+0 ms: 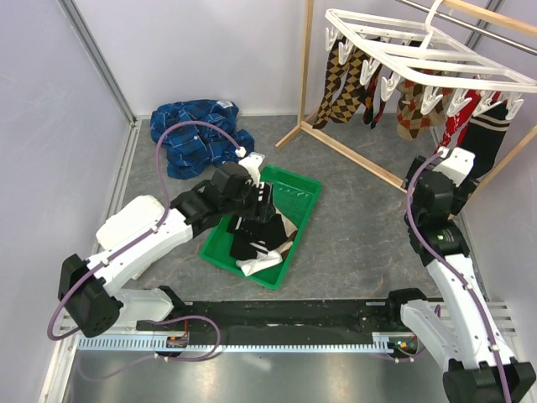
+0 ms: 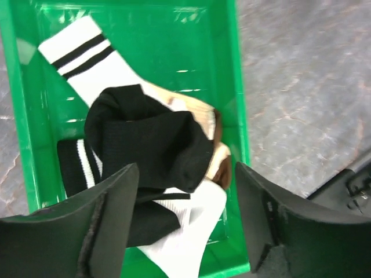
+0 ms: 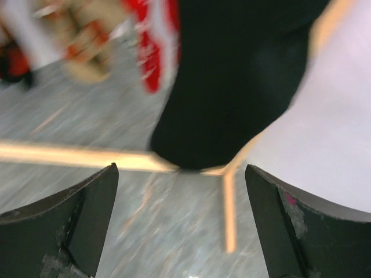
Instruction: Remove the socks clipped to the hanger
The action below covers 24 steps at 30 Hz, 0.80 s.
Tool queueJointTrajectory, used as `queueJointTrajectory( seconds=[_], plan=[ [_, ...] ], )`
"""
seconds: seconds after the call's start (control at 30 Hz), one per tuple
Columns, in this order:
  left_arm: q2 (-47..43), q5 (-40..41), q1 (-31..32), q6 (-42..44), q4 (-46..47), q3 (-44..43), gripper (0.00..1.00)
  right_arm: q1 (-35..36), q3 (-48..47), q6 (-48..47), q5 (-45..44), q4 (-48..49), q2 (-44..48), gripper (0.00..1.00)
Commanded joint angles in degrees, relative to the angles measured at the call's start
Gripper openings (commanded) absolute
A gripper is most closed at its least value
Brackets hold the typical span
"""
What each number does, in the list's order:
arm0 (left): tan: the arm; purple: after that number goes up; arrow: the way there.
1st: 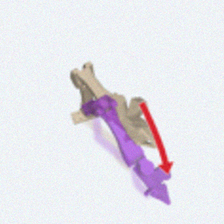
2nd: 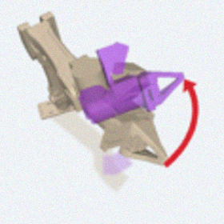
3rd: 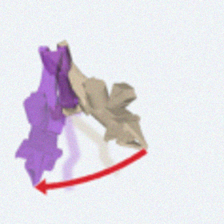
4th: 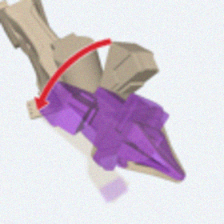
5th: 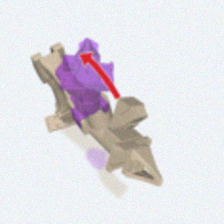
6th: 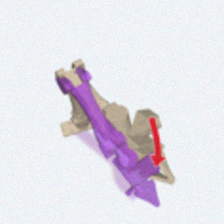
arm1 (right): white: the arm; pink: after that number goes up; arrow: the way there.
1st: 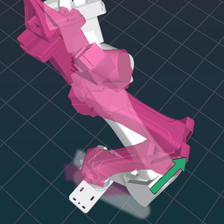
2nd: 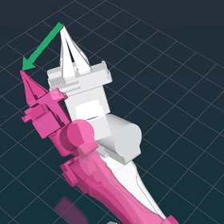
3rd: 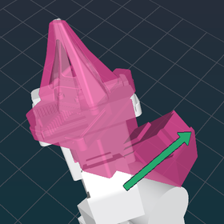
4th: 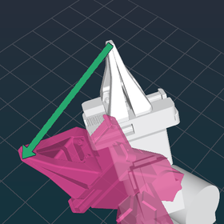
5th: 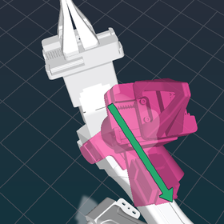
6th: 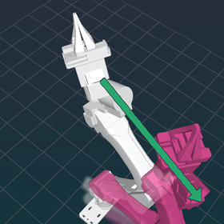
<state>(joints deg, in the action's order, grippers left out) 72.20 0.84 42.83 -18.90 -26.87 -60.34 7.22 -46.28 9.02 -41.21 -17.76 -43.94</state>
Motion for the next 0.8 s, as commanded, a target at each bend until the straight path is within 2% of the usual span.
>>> queueJointTrajectory(
  seconds=[0.0,0.03,0.13,0.33,0.63,0.77],
  plan=[
    [-3.4,-4.7,0.1,4.0,1.2,0.0,0.77,-0.5,2.7,-11.6,-19.5,20.5,-2.8,0.98],
    [-3.9,-3.8,0.1,4.0,1.2,0.3,0.77,-0.5,3.2,-13.0,-20.1,25.8,-3.2,0.98],
    [-5.8,-3.2,0.1,4.1,1.6,0.7,0.79,-1.0,5.2,-18.3,-18.6,32.7,-5.1,0.98],
    [-7.0,-2.1,0.1,4.4,2.0,1.1,0.79,-3.2,3.0,-23.1,-21.3,36.6,-10.9,0.98],
    [-7.4,-1.1,0.1,4.7,2.0,0.4,0.79,-10.0,2.3,-23.5,-21.8,41.9,-15.8,0.98],
    [-7.3,-1.1,0.1,4.6,2.1,-0.6,0.79,-12.9,0.0,-18.3,-19.2,40.2,-19.2,0.98]
  ],
)
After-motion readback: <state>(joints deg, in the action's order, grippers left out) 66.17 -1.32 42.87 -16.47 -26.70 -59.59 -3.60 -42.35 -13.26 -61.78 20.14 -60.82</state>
